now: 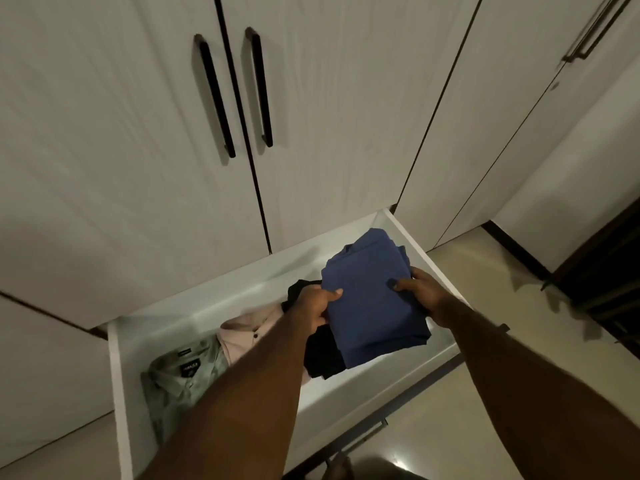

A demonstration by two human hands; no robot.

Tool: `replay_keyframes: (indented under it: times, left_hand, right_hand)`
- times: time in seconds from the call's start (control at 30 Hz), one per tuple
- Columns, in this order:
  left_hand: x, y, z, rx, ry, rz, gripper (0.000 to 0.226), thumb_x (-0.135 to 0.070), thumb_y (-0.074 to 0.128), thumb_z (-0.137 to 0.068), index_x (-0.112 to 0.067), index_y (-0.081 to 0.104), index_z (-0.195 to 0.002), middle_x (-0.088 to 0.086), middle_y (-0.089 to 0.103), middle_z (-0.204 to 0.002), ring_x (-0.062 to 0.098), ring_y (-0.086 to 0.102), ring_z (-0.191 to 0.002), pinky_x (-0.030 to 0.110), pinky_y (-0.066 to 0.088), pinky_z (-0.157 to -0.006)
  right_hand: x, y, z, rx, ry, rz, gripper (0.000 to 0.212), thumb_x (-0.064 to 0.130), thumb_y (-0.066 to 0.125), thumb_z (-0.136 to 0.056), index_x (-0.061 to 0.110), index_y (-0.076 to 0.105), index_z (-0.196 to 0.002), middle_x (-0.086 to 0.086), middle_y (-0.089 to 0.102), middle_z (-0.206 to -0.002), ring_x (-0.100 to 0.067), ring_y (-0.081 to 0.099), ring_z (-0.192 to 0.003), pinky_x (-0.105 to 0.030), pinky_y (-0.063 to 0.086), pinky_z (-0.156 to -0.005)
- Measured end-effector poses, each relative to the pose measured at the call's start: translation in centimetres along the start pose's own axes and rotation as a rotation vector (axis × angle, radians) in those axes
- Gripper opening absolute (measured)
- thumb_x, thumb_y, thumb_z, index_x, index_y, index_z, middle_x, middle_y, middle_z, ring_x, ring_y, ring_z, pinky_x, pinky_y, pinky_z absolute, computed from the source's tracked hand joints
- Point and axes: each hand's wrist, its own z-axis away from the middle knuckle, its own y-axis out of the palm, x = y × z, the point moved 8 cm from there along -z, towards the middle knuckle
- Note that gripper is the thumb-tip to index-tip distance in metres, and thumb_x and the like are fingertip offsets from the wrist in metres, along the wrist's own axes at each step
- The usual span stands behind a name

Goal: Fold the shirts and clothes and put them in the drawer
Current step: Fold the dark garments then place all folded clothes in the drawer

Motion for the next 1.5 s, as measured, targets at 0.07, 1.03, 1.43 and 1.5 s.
replay_keyframes:
  times: [0.07, 1.03, 1.43, 1.5]
  left_hand:
    - [0.0, -0.3, -1.0, -0.040, -0.005, -0.053, 0.027, -0.015, 0.076, -0.090, -0.013, 0.068, -0.116, 0.003, 0.072, -0.114, 0.021, 0.068, -0.099, 0.038, 0.055, -0.078]
    - [10.0, 5.5, -24.5, -0.402, 0.011, -0.111, 0.022, 0.009, 0.036, -0.103, -0.002, 0.054, -0.097, 0.011, 0.051, -0.081, 0.015, 0.047, -0.067, 0.012, 0.043, -0.048]
    - [10.7, 3.6, -25.8, -0.644, -0.046, -0.677, 0.025, -0.017, 0.065, -0.090, -0.008, 0.061, -0.113, 0.005, 0.062, -0.105, 0.023, 0.060, -0.096, 0.031, 0.045, -0.079]
    - [10.0, 4.1, -24.9, -0.648, -0.063, -0.820, 0.026, -0.025, 0.063, -0.092, -0.013, 0.058, -0.115, 0.009, 0.063, -0.111, 0.031, 0.063, -0.102, 0.037, 0.048, -0.081]
  right_hand:
    - [-0.2, -0.1, -0.8, -0.020, 0.018, 0.026, 0.061, 0.044, 0.079, -0.084, 0.024, 0.053, -0.135, -0.006, 0.066, -0.126, -0.030, 0.066, -0.110, -0.053, 0.055, -0.100]
    - [-11.6, -5.5, -28.7, 0.287, -0.102, 0.301, 0.074, 0.031, 0.080, -0.078, 0.022, 0.047, -0.143, 0.000, 0.065, -0.131, -0.022, 0.066, -0.114, -0.046, 0.058, -0.097]
    - [-18.6, -4.0, -31.9, 0.246, 0.028, 0.406, 0.087, 0.041, 0.082, -0.078, 0.020, 0.035, -0.149, -0.006, 0.057, -0.139, -0.032, 0.058, -0.126, -0.036, 0.053, -0.100]
    - [-18.5, -4.1, -31.7, 0.202, 0.040, 0.504, 0.088, 0.046, 0.080, -0.083, 0.020, 0.033, -0.152, -0.010, 0.058, -0.142, -0.038, 0.057, -0.127, -0.043, 0.050, -0.103]
